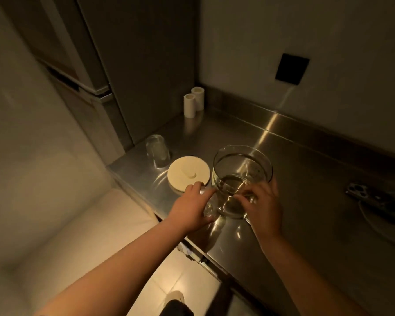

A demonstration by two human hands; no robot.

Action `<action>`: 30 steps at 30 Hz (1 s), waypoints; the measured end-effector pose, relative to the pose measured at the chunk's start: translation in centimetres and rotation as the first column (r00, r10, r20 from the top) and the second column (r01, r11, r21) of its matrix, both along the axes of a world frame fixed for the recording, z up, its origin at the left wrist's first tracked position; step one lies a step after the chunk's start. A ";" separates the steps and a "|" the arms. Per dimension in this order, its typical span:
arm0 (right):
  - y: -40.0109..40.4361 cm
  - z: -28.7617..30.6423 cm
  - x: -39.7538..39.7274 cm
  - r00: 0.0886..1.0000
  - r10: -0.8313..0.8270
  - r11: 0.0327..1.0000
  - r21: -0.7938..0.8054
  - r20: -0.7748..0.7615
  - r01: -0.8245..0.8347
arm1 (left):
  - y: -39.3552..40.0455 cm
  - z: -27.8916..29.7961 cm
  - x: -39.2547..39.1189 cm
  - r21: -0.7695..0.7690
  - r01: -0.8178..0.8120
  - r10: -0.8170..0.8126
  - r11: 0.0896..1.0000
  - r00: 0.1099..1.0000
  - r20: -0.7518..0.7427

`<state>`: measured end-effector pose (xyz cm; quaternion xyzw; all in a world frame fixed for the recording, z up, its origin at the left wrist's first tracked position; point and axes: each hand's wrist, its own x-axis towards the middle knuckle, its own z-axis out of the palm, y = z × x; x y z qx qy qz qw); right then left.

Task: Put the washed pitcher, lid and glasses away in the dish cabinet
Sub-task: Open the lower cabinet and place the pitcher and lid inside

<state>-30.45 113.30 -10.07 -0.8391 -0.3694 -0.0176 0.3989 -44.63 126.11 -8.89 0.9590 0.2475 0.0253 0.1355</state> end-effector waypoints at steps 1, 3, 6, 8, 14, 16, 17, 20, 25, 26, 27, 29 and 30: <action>0.6 0.0 -0.3 1.000 -0.031 1.000 -0.001 -0.006 0.031 | 1.2 -0.1 0.2 0.000 0.042 -0.042 0.999 0.999 -0.007; 1.7 0.0 -0.5 0.996 -0.086 0.996 -0.010 -0.011 0.086 | 3.0 -0.2 0.7 -0.002 0.113 -0.113 0.994 0.994 -0.012; 2.4 0.0 -0.9 0.990 -0.138 0.990 -0.016 0.008 0.139 | 4.7 -0.5 1.0 -0.023 0.188 -0.189 0.982 0.981 -0.031; 2.5 0.0 -1.1 0.990 -0.139 0.989 -0.043 0.023 0.140 | 5.3 -0.8 1.1 -0.033 0.221 -0.223 0.975 0.974 -0.048; 2.2 0.0 -0.9 0.989 -0.112 0.988 -0.093 0.098 0.121 | 5.8 -2.3 1.2 -0.059 0.228 -0.233 0.972 0.969 -0.082; 2.2 0.0 -1.0 0.990 -0.104 0.990 -0.085 0.100 0.113 | 5.6 -2.7 1.0 -0.077 0.212 -0.219 0.974 0.971 -0.098; 2.1 0.1 -1.0 0.989 -0.105 0.990 -0.079 0.102 0.113 | 5.5 -2.9 0.9 -0.081 0.207 -0.214 0.975 0.971 -0.101; 2.3 0.2 -1.1 0.988 -0.123 0.990 -0.062 0.096 0.129 | 5.4 -3.1 0.7 -0.092 0.190 -0.199 0.977 0.975 -0.095; 2.4 0.1 -1.5 0.984 -0.148 0.986 -0.062 0.097 0.154 | 5.4 -3.3 0.2 -0.077 0.170 -0.178 0.982 0.979 -0.102; 2.4 0.1 -1.6 0.984 -0.154 0.985 -0.066 0.091 0.160 | 5.4 -3.4 0.1 -0.075 0.165 -0.173 0.983 0.979 -0.113; 2.4 0.2 -1.7 0.984 -0.156 0.984 -0.072 0.085 0.162 | 5.3 -3.6 0.0 -0.069 0.162 -0.170 0.984 0.978 -0.122; 2.5 0.2 -1.8 0.983 -0.160 0.981 -0.095 0.089 0.168 | 5.2 -3.8 0.0 -0.045 0.178 -0.182 0.983 0.973 -0.138; 2.5 0.2 -1.9 0.982 -0.161 0.979 -0.111 0.100 0.171 | 5.2 -3.9 -0.1 -0.028 0.184 -0.186 0.983 0.971 -0.149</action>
